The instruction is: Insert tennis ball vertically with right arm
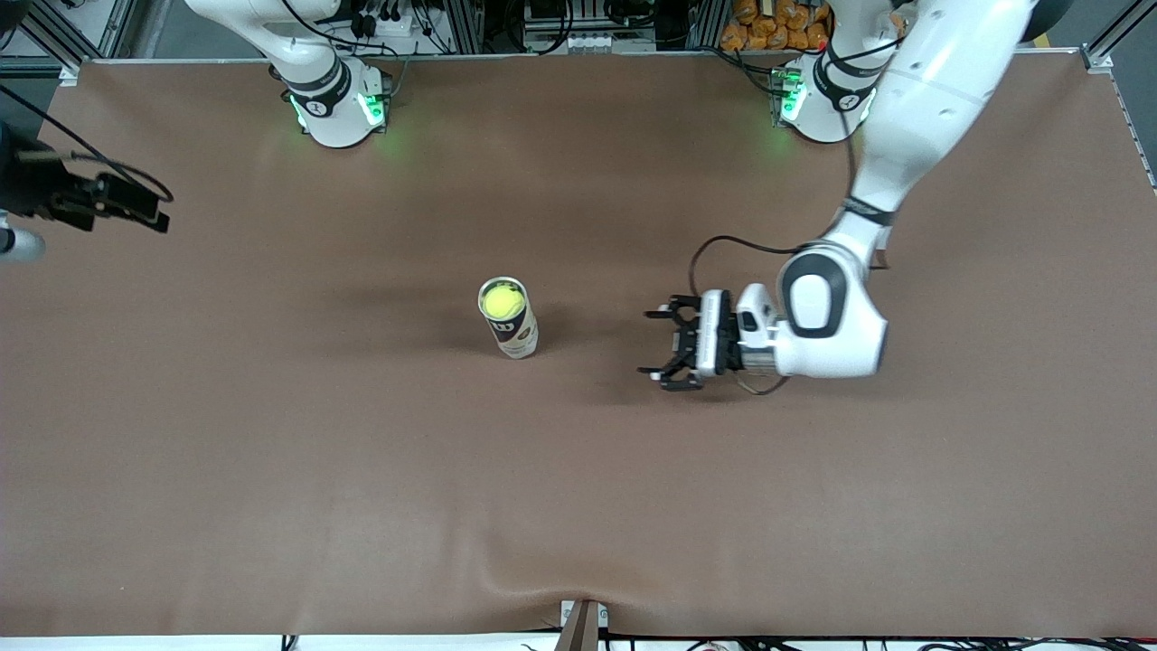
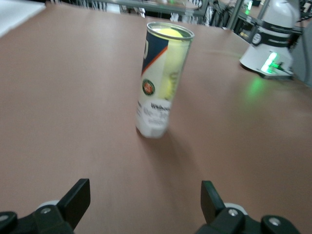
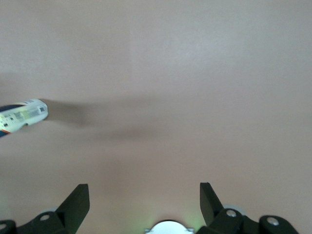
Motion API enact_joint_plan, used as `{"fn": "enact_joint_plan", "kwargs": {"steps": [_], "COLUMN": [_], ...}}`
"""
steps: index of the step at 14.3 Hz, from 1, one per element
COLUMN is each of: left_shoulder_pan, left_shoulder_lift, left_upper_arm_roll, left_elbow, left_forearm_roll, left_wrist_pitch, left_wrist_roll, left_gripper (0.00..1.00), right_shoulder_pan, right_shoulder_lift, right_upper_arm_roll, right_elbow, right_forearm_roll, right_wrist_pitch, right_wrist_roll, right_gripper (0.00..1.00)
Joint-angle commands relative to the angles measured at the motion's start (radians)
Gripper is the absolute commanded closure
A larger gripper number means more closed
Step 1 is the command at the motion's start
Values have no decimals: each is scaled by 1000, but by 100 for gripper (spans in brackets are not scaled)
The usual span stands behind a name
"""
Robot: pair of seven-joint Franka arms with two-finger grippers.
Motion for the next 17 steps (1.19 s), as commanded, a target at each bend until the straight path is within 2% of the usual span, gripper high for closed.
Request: {"fn": "enact_joint_plan", "kwargs": {"steps": [1,2,4,7,10,11,13,15,17], "left_shoulder_pan": [89,109,144,175,204,204,221,210,167], "left_shoulder_lift": [-24,-16,-16,-12,-12,-9,-21,-53,-103], "left_upper_arm_roll": [-5,-5,-5,-3,-2,18,44,128,223], "left_elbow": [94,153,214,237,266,307,321,362,373], "left_forearm_roll": [211,280,362,396,478,500,524,546,560], "left_wrist_pitch": [-155,-210,-285,-339,-379,-411,-503,-607,-655], "left_wrist_roll": [-168,-217,-332,-394,-489,-545,-683,-832,-923], "left_gripper": [0,0,0,0,0,0,0,0,0], "right_shoulder_pan": [-20,-25,-39,-46,-40,-40,-42,-42,-37], "right_shoulder_lift": [-23,-22,-16,6,7,7,9,24,27], "right_upper_arm_roll": [50,53,44,40,39,39,39,39,39], "right_elbow": [8,25,43,83,88,88,82,77,77], "right_forearm_roll": [-47,-47,-33,-19,-2,11,31,31,30], "right_wrist_pitch": [-19,-42,-60,-53,-53,-53,-48,-25,-8], "right_wrist_roll": [-34,-32,-34,-28,9,53,86,84,81], "right_gripper": [0,0,0,0,0,0,0,0,0]}}
